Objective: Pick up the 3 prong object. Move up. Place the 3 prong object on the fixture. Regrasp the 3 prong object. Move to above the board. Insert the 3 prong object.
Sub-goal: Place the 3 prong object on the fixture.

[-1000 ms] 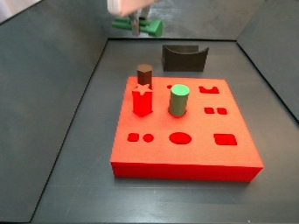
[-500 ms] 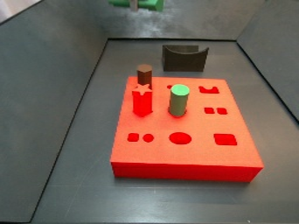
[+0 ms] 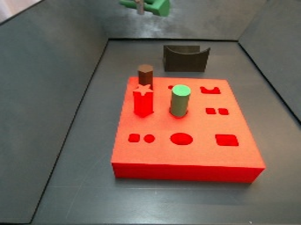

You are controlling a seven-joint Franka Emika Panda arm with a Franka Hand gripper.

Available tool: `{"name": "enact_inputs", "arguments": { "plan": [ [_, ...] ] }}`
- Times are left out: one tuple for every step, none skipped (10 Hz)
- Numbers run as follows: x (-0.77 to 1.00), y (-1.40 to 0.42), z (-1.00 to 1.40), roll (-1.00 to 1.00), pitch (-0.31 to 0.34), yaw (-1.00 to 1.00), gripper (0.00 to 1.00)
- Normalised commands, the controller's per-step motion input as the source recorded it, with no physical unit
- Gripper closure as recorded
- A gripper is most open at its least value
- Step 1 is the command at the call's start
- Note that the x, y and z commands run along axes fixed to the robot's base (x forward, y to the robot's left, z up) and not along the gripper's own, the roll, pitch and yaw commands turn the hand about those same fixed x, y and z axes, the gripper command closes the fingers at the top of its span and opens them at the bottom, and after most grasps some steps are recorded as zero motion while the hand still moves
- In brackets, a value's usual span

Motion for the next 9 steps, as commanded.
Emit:
{"name": "enact_inputs", "arguments": {
  "plan": [
    [1.00,-0.03,-0.25,-0.01,0.056,-1.00,1.00],
    [1.00,-0.03,-0.23,-0.01,0.059,-1.00,1.00],
    [1.00,-0.02,-0.20,-0.02,0.064,-1.00,1.00],
    [1.00,-0.01,-0.17,-0.02,0.070,-1.00,1.00],
    [1.00,-0.01,-0.14,-0.03,0.082,-1.00,1.00],
    [0.96,0.00,-0.11,-0.05,0.103,-1.00,1.00],
    [0.85,0.01,-0.07,-0.06,0.126,-1.00,1.00],
    [0.74,0.01,-0.04,-0.07,0.161,-1.00,1.00],
    [0.64,0.01,-0.03,-0.10,0.212,-1.00,1.00]
  ]
}}
